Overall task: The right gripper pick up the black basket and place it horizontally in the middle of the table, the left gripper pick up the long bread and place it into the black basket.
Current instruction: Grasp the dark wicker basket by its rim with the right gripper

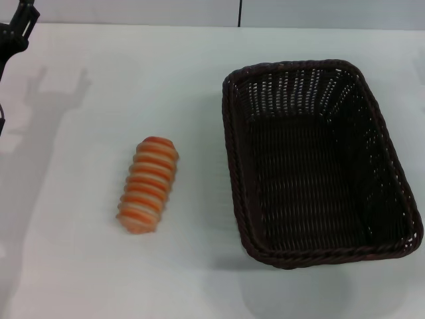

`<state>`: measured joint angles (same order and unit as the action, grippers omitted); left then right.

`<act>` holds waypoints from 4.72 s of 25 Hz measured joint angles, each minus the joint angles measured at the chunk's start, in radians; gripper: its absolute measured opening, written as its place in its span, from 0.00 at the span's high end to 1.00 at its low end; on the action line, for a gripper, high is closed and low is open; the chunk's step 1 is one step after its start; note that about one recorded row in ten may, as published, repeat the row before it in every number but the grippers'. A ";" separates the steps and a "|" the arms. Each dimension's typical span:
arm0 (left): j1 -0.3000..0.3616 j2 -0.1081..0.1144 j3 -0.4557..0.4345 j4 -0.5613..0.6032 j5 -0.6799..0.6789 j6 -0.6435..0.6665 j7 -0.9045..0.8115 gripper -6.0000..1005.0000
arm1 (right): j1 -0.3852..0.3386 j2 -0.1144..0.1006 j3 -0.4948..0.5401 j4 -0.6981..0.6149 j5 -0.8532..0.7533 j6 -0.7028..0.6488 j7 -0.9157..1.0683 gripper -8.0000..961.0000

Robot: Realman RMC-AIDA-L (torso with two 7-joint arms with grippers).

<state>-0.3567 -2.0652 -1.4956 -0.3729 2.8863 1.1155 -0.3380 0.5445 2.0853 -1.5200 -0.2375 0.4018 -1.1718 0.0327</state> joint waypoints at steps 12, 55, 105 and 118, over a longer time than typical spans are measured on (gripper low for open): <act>0.013 0.002 -0.061 -0.002 -0.005 0.001 -0.005 0.14 | -0.003 -0.004 -0.012 0.000 -0.006 0.000 0.034 0.17; 0.052 0.006 -0.056 -0.008 0.001 0.030 -0.056 0.14 | -0.007 0.002 -0.011 0.023 -0.009 0.022 0.060 0.17; 0.054 0.008 -0.024 -0.015 0.001 0.052 -0.096 0.14 | -0.171 -0.007 0.058 -1.427 -0.197 2.054 -0.181 0.17; 0.053 0.039 -0.061 -0.018 -0.003 0.048 -0.123 0.14 | -0.114 -0.007 -0.022 -1.685 -0.247 2.585 0.124 0.17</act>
<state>-0.3037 -2.0264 -1.5563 -0.3909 2.8830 1.1635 -0.4605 0.4301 2.0781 -1.5417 -1.9226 0.1548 1.4130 0.1570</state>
